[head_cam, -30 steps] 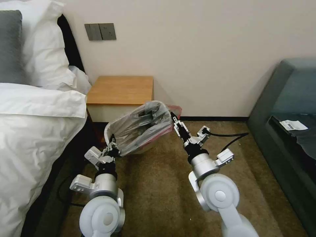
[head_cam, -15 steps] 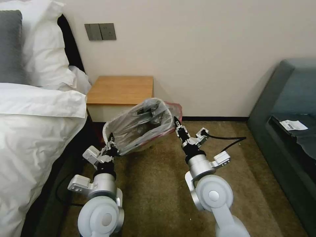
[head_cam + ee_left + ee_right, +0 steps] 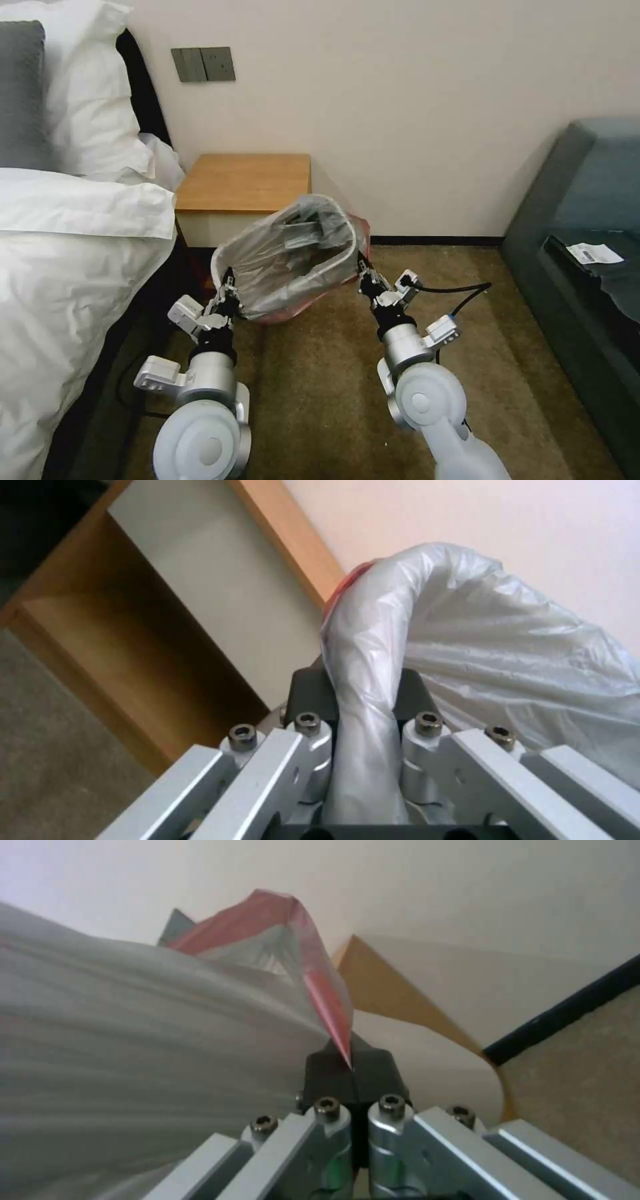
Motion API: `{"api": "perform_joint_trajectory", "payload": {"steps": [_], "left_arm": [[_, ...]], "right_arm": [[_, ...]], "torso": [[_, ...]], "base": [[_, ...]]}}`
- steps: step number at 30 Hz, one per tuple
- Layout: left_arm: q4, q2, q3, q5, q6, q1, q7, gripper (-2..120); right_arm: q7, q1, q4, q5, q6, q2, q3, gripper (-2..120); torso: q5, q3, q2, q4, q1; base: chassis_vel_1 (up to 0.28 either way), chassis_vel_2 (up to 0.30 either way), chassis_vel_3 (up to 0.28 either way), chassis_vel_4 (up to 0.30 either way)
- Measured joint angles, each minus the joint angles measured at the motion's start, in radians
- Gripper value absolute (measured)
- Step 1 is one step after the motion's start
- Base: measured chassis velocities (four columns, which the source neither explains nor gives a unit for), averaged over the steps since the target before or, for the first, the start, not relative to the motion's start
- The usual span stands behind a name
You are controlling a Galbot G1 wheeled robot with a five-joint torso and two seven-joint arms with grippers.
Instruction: Pick up the garbage bag from the table and place it over the trash can.
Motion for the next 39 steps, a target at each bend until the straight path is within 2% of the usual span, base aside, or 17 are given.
{"api": "perform_joint_trajectory", "payload": {"steps": [18,25,28,29,32,33,39], "left_arm": [[-0.033,0.002,0.007,-0.045,0.014,0.019,-0.004,9],[-0.009,0.01,-0.002,-0.015,0.017,0.008,-0.002,9],[0.019,0.021,-0.017,0.0,0.024,-0.007,-0.004,9],[0.019,0.021,-0.017,0.0,0.024,-0.007,-0.004,9],[0.046,0.03,-0.028,-0.003,0.029,-0.019,-0.009,9],[0.046,0.03,-0.028,-0.003,0.029,-0.019,-0.009,9],[0.082,0.044,-0.032,0.013,0.044,-0.027,-0.013,9]], "right_arm": [[0.007,0.03,-0.138,-0.106,0.05,-0.017,0.015,0],[-0.01,0.005,-0.117,-0.18,0.05,-0.032,0.018,2],[-0.031,-0.036,-0.079,-0.292,0.051,-0.049,0.018,15],[-0.031,-0.036,-0.079,-0.292,0.051,-0.049,0.018,15],[-0.036,-0.076,-0.042,-0.356,0.066,-0.065,0.026,28],[-0.036,-0.076,-0.042,-0.356,0.066,-0.065,0.026,28],[-0.031,-0.137,0.018,-0.439,0.124,-0.07,0.06,53]], "torso": [[0.0,0.0,0.0,0.0,0.0],[-0.0002,0.0,0.0,0.0,0.0],[-0.0001,0.0,0.0,0.0,0.0],[-0.0001,0.0,0.0,0.0,0.0],[-0.0001,0.0,0.0,-0.0001,0.0],[-0.0001,0.0,0.0,-0.0001,0.0],[0.0001,0.0,0.0,-0.0001,0.0]], "base": [[0.0,0.0,0.0,0.0],[0.0,0.0,0.0,0.0],[0.0,0.0,0.0,0.0],[0.0,0.0,0.0,0.0],[0.0,0.0,0.0,0.0],[0.0,0.0,0.0,0.0],[0.0,0.0,0.0,0.0]]}}
